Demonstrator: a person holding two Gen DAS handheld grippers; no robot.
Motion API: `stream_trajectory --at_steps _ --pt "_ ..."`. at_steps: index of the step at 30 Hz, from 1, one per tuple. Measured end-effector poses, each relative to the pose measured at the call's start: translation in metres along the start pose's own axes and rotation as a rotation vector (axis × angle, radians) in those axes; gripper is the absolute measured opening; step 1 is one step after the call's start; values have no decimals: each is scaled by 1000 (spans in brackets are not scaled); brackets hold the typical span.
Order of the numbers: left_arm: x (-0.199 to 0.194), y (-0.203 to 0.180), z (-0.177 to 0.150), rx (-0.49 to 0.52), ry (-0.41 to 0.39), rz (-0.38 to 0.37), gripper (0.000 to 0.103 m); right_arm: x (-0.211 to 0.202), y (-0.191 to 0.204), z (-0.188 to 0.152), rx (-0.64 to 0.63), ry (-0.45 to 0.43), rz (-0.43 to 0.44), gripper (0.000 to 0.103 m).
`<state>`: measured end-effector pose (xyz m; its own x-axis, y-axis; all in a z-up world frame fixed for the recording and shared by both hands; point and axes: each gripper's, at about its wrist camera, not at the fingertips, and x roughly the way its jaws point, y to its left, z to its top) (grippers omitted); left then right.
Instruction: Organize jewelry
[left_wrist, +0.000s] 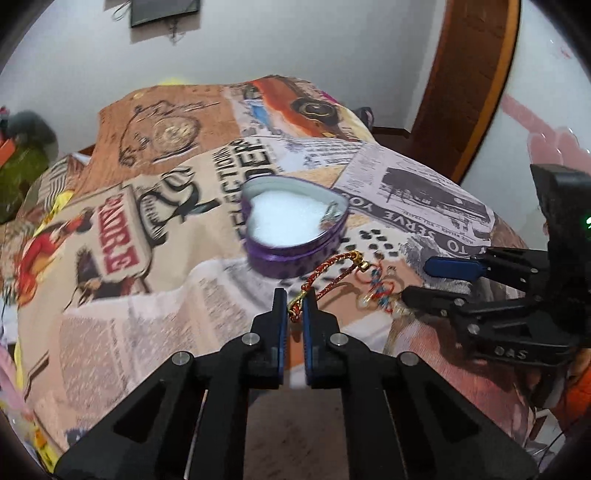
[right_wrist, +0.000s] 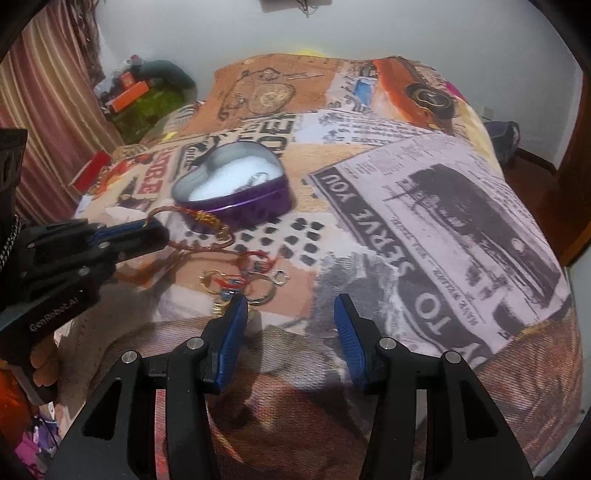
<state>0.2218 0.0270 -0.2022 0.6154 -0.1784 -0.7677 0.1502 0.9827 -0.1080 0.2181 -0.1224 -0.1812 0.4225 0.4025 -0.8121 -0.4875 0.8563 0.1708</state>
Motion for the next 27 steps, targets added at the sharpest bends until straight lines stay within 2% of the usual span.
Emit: stream_trajectory --at_steps 7,15,21,24,27 --pt "-12 20 -12 -69 -1 11 6 10 11 4 -64 -2 -26 26" --pt "-9 15 -13 -70 -15 10 6 15 11 10 -56 7 -3 17" --pt "-18 10 -8 -61 -49 13 6 10 6 11 -23 -18 2 16" --pt "-24 9 -3 -60 -62 11 6 3 6 12 -20 -28 1 5" --pt "-29 9 1 -62 -78 12 6 -3 8 14 -27 -38 -5 5"
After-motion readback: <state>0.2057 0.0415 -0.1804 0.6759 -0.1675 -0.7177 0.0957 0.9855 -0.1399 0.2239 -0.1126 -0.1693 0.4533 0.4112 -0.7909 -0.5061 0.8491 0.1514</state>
